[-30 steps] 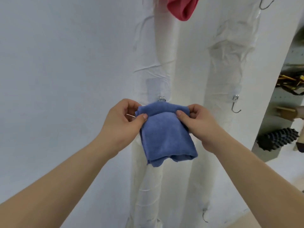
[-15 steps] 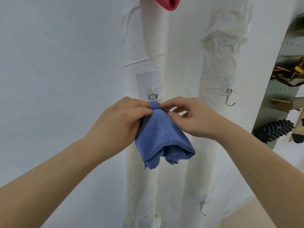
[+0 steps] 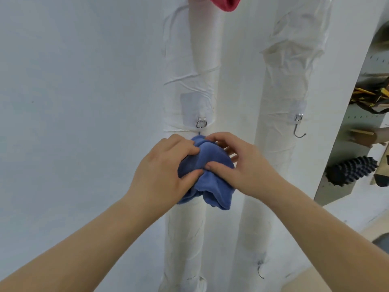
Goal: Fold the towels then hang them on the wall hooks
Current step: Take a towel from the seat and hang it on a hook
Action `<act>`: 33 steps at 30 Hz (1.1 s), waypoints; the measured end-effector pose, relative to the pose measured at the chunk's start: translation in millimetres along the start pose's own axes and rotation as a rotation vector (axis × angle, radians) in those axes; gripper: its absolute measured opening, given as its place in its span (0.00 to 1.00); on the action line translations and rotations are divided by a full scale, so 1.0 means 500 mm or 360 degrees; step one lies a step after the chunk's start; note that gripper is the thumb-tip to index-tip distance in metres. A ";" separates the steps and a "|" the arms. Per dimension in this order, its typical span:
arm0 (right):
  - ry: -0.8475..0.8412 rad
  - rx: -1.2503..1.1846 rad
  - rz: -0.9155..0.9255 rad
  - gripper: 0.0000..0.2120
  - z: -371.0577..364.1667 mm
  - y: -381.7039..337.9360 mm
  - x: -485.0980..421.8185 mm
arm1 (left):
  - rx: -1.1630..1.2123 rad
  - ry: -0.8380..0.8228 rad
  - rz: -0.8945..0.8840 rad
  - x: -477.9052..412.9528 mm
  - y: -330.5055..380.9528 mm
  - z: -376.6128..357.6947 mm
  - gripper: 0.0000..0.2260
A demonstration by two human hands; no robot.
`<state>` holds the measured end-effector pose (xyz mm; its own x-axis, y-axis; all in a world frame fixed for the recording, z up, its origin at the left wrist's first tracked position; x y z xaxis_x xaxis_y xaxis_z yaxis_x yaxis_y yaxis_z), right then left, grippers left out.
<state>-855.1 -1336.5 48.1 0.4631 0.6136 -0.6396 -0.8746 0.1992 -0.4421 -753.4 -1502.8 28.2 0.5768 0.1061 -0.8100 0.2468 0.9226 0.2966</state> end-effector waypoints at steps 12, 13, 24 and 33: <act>-0.0285 -0.0066 -0.0122 0.18 0.020 -0.037 0.020 | 0.0094 -0.0141 0.0204 0.047 0.025 0.010 0.21; -0.0326 -0.0026 -0.0114 0.18 0.026 -0.040 0.019 | 0.0065 -0.0167 0.0202 0.047 0.027 0.011 0.21; 0.0083 -0.0006 -0.0203 0.19 -0.020 -0.025 0.026 | -0.0113 -0.0043 0.0244 0.038 0.035 0.004 0.12; -0.0090 0.0144 -0.0354 0.23 0.018 -0.097 0.007 | -0.0049 -0.0352 0.0135 0.016 0.069 0.074 0.16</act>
<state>-812.4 -1337.5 73.0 0.6394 0.5880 -0.4955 -0.7623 0.4006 -0.5083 -711.4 -1483.9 50.7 0.7519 0.1030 -0.6511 0.1683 0.9250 0.3407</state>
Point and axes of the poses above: each hand's wrist, its own x-axis away from the middle knuckle, its own z-axis out of the back of the hand, y = z × x, the point moved 3 cm from there along -x, towards the middle knuckle, and after that the axes turned 4 degrees about z, right-handed, at the moved point
